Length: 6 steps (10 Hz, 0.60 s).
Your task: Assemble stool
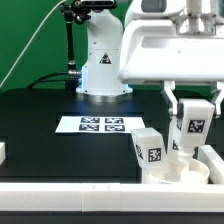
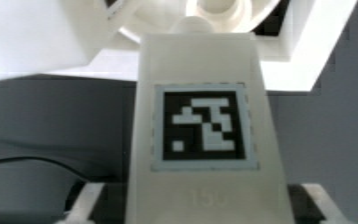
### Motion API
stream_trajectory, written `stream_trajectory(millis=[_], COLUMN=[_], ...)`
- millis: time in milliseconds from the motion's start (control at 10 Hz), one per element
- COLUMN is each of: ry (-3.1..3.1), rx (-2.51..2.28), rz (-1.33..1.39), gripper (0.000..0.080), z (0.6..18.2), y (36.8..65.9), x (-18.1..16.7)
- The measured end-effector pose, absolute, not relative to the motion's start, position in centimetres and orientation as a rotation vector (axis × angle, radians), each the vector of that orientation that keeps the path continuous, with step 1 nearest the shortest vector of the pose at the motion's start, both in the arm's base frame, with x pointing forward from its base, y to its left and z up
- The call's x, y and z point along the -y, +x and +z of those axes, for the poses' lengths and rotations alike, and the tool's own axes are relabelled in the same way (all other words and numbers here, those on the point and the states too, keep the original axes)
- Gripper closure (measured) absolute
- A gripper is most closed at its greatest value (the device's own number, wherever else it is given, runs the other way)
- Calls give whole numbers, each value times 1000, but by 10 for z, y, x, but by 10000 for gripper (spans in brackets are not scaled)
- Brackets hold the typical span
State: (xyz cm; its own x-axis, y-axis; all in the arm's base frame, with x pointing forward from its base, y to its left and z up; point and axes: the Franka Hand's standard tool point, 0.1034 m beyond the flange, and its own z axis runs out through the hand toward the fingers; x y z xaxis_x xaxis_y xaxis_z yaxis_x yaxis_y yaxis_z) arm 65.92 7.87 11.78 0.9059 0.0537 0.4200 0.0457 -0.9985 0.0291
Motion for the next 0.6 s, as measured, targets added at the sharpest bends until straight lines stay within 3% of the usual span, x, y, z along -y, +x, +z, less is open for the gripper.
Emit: stream_trajectory(millis=[300,600], ry=[3046,3046], rx=[-88,-87], rz=[654,653], gripper=[461,461], z=[103,104], y=[656,656], x=[-79,-79])
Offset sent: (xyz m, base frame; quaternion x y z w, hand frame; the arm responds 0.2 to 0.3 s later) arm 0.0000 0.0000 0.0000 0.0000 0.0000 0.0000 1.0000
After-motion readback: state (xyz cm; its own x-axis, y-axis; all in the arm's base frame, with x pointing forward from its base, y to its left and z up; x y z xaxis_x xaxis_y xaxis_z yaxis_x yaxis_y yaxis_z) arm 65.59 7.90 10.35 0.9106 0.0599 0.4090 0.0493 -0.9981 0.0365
